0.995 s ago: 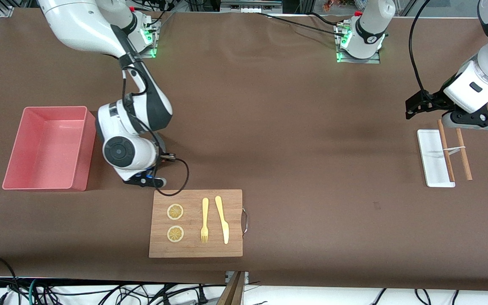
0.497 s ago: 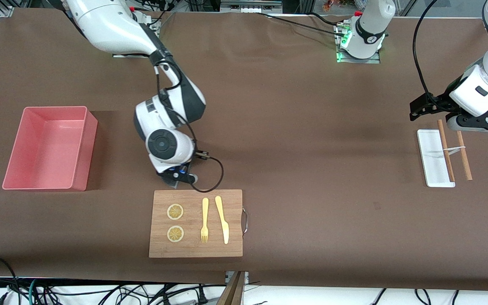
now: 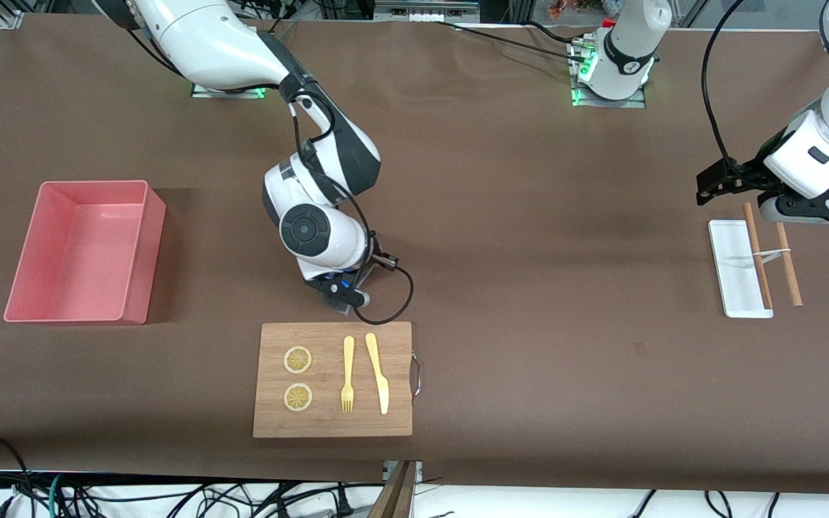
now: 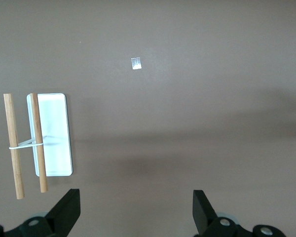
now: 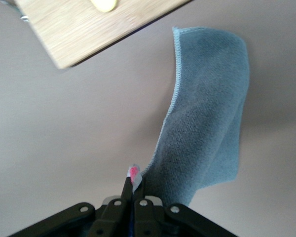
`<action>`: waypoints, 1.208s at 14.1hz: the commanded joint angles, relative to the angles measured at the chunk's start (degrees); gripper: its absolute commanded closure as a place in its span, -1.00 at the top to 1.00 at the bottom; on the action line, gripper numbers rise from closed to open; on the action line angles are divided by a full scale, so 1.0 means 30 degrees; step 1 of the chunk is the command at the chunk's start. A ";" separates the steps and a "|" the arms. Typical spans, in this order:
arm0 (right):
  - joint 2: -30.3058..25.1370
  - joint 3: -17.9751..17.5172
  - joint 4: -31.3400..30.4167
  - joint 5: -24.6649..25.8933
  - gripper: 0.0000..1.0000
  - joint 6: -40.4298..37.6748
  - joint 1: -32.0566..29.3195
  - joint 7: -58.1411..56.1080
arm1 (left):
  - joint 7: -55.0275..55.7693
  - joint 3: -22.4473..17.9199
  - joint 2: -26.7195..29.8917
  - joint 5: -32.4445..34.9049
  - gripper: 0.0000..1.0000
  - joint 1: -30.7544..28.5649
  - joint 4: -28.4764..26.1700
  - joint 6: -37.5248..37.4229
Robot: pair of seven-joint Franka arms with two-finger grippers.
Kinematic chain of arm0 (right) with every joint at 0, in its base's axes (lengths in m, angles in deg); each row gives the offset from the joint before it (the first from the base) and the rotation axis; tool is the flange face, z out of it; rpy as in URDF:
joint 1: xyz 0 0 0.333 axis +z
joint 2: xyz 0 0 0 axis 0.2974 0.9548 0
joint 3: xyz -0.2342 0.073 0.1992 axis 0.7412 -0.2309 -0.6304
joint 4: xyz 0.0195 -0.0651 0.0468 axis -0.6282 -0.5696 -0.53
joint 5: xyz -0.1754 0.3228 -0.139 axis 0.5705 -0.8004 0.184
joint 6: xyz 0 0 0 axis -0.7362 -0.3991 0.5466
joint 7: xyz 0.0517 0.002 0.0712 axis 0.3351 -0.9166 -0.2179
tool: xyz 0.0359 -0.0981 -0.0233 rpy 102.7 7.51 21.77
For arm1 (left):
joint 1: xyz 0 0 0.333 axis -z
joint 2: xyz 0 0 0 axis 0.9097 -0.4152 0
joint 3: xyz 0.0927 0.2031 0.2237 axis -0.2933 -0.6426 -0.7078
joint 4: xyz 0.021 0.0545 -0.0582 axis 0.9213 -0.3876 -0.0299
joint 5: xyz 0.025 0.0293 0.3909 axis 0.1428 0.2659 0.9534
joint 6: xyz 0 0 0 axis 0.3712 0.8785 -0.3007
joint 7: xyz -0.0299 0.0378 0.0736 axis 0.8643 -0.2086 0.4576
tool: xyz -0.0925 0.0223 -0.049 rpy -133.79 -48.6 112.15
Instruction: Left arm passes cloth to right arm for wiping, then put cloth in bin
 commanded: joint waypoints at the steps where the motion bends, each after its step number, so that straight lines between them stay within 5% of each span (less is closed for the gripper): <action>1: 0.0407 -0.0465 0.0622 -0.0734 -1.00 0.0231 -0.0151 0.0938 | 0.0270 0.0097 0.0041 0.0488 1.00 -0.0011 0.0034 -0.0171; 7: 0.0289 0.0616 0.0272 0.0961 -1.00 -0.4186 -0.0649 -0.3010 | 0.0270 0.0097 0.0041 0.0488 1.00 -0.0011 0.0034 -0.0171; 17: 0.0172 0.5156 0.0038 0.1960 -1.00 -0.8470 -0.1000 -1.0947 | 0.0212 0.0097 0.0041 0.0488 1.00 -0.0011 0.0063 -0.0171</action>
